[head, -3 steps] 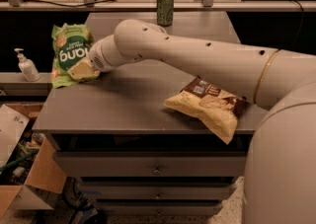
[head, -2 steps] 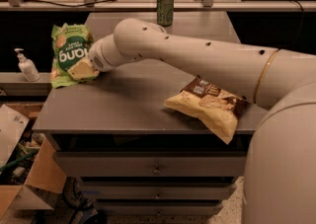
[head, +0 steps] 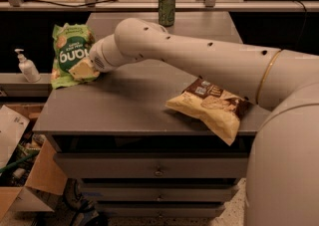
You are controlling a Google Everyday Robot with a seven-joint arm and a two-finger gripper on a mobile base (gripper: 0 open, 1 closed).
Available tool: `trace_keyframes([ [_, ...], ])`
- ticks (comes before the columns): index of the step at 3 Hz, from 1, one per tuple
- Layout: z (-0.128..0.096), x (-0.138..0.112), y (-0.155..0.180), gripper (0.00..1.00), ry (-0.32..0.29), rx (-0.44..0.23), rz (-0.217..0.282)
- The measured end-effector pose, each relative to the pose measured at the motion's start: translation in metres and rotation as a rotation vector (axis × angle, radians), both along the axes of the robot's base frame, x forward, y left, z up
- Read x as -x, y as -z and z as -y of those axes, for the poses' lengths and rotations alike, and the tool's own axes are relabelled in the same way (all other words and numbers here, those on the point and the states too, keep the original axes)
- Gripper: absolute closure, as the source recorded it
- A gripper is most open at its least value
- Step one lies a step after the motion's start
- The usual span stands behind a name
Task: Move green rice chip bag near green can
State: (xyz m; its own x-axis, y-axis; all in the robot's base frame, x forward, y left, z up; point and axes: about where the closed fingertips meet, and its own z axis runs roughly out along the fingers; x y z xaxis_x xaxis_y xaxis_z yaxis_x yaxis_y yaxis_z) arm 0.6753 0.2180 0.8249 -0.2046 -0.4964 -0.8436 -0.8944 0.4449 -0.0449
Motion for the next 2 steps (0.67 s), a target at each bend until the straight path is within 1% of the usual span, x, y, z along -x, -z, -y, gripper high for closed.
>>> trace_keyframes([
  [1,0.047,0.010,-0.034,1.00,0.085,-0.016,0.070],
  [2,0.087,0.017,-0.064,1.00,0.146,-0.013,0.134],
])
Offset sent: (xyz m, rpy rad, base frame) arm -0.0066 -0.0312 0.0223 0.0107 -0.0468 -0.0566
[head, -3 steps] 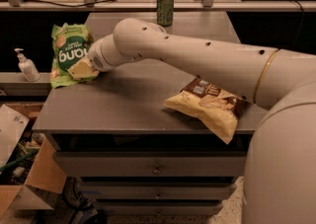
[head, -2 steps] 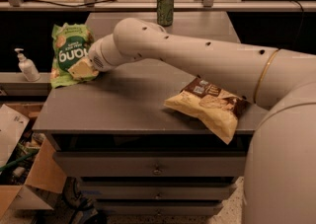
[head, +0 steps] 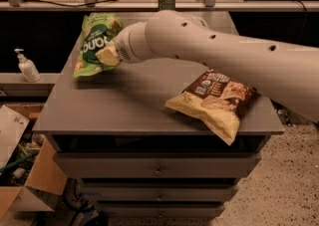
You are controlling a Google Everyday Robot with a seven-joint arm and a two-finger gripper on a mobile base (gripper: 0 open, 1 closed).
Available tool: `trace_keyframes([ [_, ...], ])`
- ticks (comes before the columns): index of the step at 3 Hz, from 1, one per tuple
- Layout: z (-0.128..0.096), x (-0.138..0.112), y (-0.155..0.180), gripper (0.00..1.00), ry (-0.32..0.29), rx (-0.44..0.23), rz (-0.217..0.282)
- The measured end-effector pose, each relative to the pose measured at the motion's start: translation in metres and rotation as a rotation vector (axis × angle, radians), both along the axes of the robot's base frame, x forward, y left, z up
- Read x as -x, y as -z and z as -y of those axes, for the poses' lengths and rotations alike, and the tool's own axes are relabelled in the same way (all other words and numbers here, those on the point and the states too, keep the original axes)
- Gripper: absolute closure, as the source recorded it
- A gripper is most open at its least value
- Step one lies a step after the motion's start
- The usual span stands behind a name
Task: Move green rice chip bag near green can
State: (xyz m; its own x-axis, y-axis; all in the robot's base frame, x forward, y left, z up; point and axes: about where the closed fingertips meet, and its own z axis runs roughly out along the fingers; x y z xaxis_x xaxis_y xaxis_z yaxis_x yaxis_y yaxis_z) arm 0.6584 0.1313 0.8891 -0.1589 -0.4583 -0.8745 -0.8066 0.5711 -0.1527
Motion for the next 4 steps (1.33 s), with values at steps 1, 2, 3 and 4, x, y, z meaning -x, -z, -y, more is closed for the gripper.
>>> trace_keyframes([
  [1,0.000,0.000,0.000,1.00,0.000,0.000,0.000],
  [2,0.009,-0.006,0.002,1.00,0.019,0.018,-0.001],
  [3,0.041,-0.027,0.011,1.00,0.089,0.037,-0.017],
  [4,0.090,-0.050,0.024,1.00,0.186,0.069,-0.037],
])
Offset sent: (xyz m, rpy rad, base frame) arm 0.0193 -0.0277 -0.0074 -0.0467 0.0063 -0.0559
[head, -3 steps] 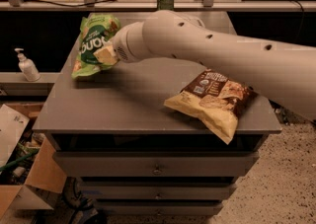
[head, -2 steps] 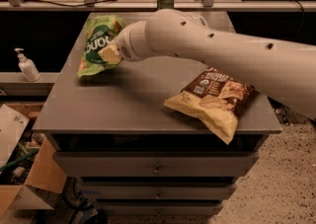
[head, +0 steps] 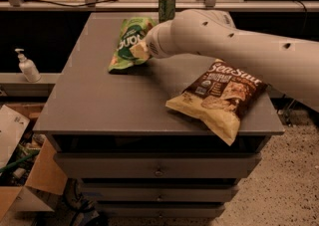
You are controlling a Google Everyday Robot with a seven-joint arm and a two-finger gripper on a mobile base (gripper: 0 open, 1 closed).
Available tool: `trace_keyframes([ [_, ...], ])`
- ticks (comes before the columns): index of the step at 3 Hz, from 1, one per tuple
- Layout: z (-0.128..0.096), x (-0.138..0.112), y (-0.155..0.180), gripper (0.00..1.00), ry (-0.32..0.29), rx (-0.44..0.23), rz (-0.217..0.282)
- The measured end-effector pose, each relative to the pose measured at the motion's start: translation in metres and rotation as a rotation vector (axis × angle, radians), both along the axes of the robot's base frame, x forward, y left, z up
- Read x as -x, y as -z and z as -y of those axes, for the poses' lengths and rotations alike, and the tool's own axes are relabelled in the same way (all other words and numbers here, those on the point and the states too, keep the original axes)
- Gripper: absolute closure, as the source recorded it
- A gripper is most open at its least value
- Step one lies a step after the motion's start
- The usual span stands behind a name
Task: Move green rice chip bag near green can
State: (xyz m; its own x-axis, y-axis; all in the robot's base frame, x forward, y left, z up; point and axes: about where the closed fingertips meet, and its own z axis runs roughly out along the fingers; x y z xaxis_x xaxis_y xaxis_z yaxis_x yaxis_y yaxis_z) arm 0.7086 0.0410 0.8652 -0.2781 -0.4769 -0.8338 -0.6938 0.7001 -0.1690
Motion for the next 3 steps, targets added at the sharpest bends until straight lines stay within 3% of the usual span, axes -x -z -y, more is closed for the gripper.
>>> trace_keyframes([
  [2,0.096,-0.035,-0.010,1.00,0.208,0.041,0.039],
  [3,0.133,-0.041,-0.012,1.00,0.288,0.064,0.045],
])
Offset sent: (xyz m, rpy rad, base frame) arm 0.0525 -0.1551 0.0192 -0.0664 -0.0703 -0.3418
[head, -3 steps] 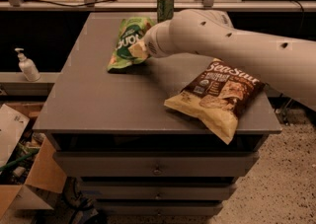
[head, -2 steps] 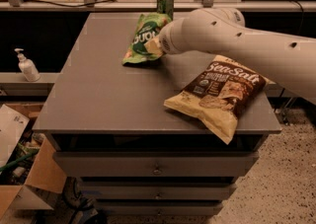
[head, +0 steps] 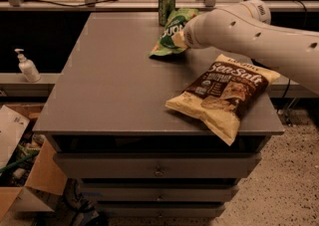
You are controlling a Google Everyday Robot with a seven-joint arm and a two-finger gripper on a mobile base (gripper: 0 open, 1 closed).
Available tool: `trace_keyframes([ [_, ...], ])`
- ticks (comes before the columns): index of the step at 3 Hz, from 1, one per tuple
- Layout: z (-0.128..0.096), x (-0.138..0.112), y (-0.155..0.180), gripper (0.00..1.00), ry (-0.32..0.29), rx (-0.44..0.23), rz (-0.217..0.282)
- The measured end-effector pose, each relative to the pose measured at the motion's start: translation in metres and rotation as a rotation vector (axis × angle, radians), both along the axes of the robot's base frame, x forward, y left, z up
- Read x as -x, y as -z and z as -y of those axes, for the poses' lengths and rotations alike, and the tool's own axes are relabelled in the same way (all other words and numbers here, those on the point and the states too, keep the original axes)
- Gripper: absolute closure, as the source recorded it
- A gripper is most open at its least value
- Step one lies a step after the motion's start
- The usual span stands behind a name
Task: Move green rice chip bag near green can
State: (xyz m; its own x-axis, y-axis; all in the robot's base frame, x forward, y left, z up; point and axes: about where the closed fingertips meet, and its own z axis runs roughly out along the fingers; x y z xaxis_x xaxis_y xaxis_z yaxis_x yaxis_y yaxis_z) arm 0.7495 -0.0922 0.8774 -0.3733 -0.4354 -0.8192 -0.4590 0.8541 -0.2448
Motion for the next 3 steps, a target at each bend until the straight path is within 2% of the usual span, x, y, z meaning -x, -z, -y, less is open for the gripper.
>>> trace_keyframes([
  [1,0.020,-0.009,-0.005,1.00,0.048,0.014,0.016],
  [2,0.030,-0.024,-0.009,1.00,0.086,0.010,0.032],
  [3,0.029,-0.040,-0.010,1.00,0.109,-0.002,0.046],
])
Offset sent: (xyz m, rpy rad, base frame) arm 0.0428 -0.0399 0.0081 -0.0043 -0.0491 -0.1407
